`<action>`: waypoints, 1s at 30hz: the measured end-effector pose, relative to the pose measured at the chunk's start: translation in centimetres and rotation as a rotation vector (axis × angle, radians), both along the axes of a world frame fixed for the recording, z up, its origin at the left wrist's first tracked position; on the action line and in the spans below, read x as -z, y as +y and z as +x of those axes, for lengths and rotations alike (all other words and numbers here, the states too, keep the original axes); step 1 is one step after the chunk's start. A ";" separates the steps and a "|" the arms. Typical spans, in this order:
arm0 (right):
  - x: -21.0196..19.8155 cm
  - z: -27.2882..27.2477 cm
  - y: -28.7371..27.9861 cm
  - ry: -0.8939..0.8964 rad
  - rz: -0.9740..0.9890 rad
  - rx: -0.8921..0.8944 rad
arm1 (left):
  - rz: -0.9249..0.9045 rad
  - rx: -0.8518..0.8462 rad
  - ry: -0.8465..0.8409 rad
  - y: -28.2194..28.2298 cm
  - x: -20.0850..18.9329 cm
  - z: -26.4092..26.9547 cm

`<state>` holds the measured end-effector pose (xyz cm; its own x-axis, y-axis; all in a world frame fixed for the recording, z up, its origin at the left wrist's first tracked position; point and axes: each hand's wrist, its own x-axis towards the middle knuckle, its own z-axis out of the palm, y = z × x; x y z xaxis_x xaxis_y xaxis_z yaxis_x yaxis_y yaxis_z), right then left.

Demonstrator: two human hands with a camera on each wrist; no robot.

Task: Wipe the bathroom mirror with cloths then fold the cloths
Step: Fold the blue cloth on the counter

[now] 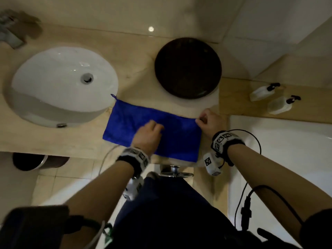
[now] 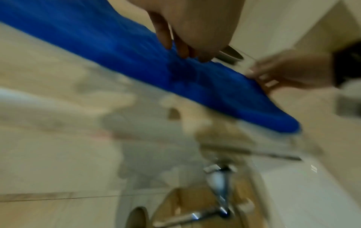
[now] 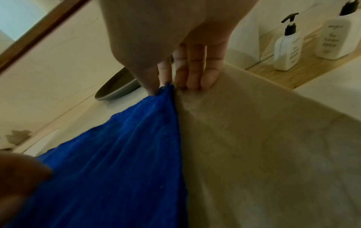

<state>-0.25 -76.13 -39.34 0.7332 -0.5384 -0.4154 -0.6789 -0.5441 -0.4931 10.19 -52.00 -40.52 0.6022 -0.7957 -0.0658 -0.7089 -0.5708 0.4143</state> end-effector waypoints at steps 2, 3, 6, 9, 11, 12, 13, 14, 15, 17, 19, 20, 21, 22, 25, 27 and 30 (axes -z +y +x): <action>-0.4 0.2 0.0 0.039 -0.025 -0.032 | -0.010 0.176 0.058 -1.6 0.4 -4.2; -0.5 0.3 0.1 0.069 -0.042 -0.050 | -0.004 0.260 0.054 -2.3 0.7 -6.1; -0.7 0.7 0.3 0.140 -0.118 -0.107 | 0.095 0.414 -0.011 -3.9 1.2 -10.4; -0.7 1.1 0.7 0.181 -0.192 -0.150 | 0.094 0.309 -0.082 -4.8 1.9 -11.8; -0.5 1.4 0.7 0.191 -0.200 -0.166 | 0.088 0.245 -0.115 -5.1 1.9 -12.3; -0.3 1.6 0.6 0.193 -0.192 -0.160 | 0.100 0.233 -0.130 -5.3 1.8 -12.5; -0.1 1.8 0.4 0.200 -0.175 -0.153 | 0.115 0.227 -0.130 -5.4 1.8 -12.6; 0.1 1.8 0.3 0.205 -0.155 -0.153 | 0.134 0.217 -0.120 -5.4 1.7 -12.7; 0.4 1.7 0.0 0.207 -0.141 -0.166 | 0.160 0.199 -0.104 -5.4 1.5 -12.9; 0.6 1.6 -0.7 0.203 -0.135 -0.214 | 0.232 0.170 -0.047 -5.5 1.1 -12.8; 0.7 1.5 -1.4 0.205 -0.137 -0.323 | 0.287 0.110 0.008 -5.7 0.6 -13.4; 0.7 1.5 -1.8 0.207 -0.141 -0.363 | 0.306 0.078 0.005 -5.7 0.5 -13.6; 0.6 1.5 -2.1 0.207 -0.149 -0.412 | 0.322 0.036 0.001 -5.9 0.4 -14.0; 0.6 1.5 -2.3 0.195 -0.157 -0.446 | 0.333 0.004 -0.001 -6.0 0.2 -14.1; 0.4 1.2 -2.8 0.134 -0.164 -0.510 | 0.344 -0.078 -0.039 -6.4 -0.4 -14.9; 0.2 0.8 -3.0 0.127 -0.181 -0.541 | 0.320 -0.180 -0.062 -6.7 -0.5 -15.8; 0.3 0.5 -3.4 0.103 -0.140 -0.558 | 0.298 -0.304 0.027 -7.0 -0.1 -16.9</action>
<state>0.29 -79.57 -39.68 0.8813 -0.1375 -0.4521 -0.3118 -0.8881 -0.3377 -6.73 -59.01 -40.39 0.8016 -0.5257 -0.2849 -0.4809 -0.8500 0.2153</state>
